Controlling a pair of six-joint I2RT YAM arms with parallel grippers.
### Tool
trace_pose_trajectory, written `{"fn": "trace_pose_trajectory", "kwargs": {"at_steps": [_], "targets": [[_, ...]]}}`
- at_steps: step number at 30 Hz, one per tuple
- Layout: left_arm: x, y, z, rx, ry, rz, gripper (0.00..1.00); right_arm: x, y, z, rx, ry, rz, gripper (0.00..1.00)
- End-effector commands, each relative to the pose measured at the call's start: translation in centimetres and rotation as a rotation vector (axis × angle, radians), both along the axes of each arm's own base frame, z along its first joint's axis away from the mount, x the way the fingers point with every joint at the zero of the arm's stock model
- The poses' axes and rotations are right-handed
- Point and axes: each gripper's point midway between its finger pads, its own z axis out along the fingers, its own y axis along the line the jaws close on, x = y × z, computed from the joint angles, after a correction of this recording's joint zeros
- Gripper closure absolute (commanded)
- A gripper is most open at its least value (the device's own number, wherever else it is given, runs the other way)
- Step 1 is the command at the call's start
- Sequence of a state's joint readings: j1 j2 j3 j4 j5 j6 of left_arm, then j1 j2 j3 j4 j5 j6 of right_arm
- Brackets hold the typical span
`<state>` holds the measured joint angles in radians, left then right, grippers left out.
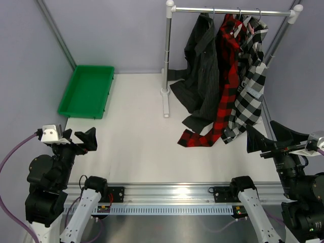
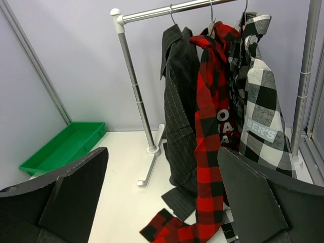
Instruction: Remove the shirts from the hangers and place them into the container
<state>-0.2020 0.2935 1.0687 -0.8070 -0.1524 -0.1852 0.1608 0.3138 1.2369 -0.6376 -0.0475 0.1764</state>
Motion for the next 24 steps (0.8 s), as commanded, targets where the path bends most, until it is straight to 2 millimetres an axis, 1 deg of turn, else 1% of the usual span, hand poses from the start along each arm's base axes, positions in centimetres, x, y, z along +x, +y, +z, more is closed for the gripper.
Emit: {"fn": "trace_pose_trajectory", "kwargs": {"at_steps": [1, 3, 4, 5, 6, 8, 9, 10, 11, 12, 13, 14, 15, 16, 17, 18, 19, 20, 21, 22, 23, 24], "targets": [[0.7, -0.8, 0.8, -0.02, -0.03, -0.035, 0.01, -0.1, 0.5, -0.1, -0.02, 0.012, 0.027, 0.01], [0.8, -0.9, 0.8, -0.021, -0.029, -0.041, 0.01, 0.4, 0.2, -0.5, -0.02, 0.043, 0.005, 0.01], [0.9, -1.0, 0.6, -0.022, -0.024, -0.042, 0.01, 0.4, 0.1, -0.4, -0.021, 0.049, 0.002, 0.01], [1.0, -1.1, 0.5, -0.023, -0.021, -0.045, 0.01, 0.7, 0.2, -0.8, -0.03, 0.073, 0.004, 0.0], [1.1, -1.1, 0.5, -0.024, -0.019, -0.047, 0.01, 1.4, 0.6, -1.1, -0.039, 0.104, 0.022, 0.01], [1.6, -1.3, -0.2, -0.026, -0.002, -0.049, 0.01, 2.0, 1.3, -1.3, -0.046, 0.136, 0.053, 0.01], [1.8, -1.4, -0.5, -0.026, 0.004, -0.051, 0.01, 2.8, 2.1, -1.5, -0.051, 0.171, 0.091, 0.0], [2.0, -1.5, -0.6, -0.03, -0.002, -0.054, 0.01, 2.9, 2.5, -1.1, -0.053, 0.176, 0.116, 0.01], [2.5, -1.8, -1.3, -0.036, 0.013, -0.062, 0.01, 3.2, 3.2, -1.2, -0.061, 0.19, 0.149, 0.01], [2.7, -2.0, -1.7, -0.036, 0.019, -0.068, 0.01, 4.2, 3.5, -1.5, -0.059, 0.225, 0.157, 0.01], [3.0, -2.1, -1.6, -0.04, 0.007, -0.075, 0.01, 4.7, 3.5, -1.5, -0.05, 0.24, 0.153, 0.0], [3.4, -2.4, -2.0, -0.044, 0.017, -0.084, 0.01, 5.4, 3.4, -1.5, -0.036, 0.258, 0.141, 0.0], [3.7, -2.5, -2.7, -0.041, 0.032, -0.085, 0.01, 7.0, 3.4, -2.0, -0.034, 0.304, 0.125, 0.01], [3.9, -2.5, -2.8, -0.041, 0.032, -0.083, 0.01, 7.3, 3.4, -0.9, -0.028, 0.298, 0.121, 0.01], [4.2, -2.4, -3.0, -0.037, 0.038, -0.074, 0.01, 8.1, 3.1, -1.1, -0.018, 0.338, 0.098, 0.01], [4.4, -2.3, -3.6, -0.033, 0.049, -0.068, 0.01, 10.2, 3.4, -1.9, -0.003, 0.415, 0.088, 0.0], [4.5, -2.2, -3.7, -0.029, 0.044, -0.059, 0.01, 10.3, 3.4, 0.0, 0.002, 0.394, 0.089, 0.01], [4.6, -2.1, -3.9, -0.028, 0.047, -0.054, 0.01, 11.1, 3.7, 0.2, -0.002, 0.407, 0.099, 0.01], [4.5, -2.1, -4.0, -0.03, 0.043, -0.054, 0.01, 12.9, 4.0, -0.1, 0.0, 0.439, 0.095, 0.0], [4.7, -2.1, -4.4, -0.028, 0.046, -0.056, 0.01, 13.5, 4.1, 1.5, 0.005, 0.397, 0.095, 0.01], [4.7, -2.3, -4.6, -0.03, 0.044, -0.062, 0.01, 15.3, 4.3, 1.3, 0.0, 0.415, 0.091, 0.01], [4.8, -2.4, -5.2, -0.033, 0.049, -0.068, 0.01, 15.9, 4.4, 2.6, -0.002, 0.385, 0.093, 0.01]]}}
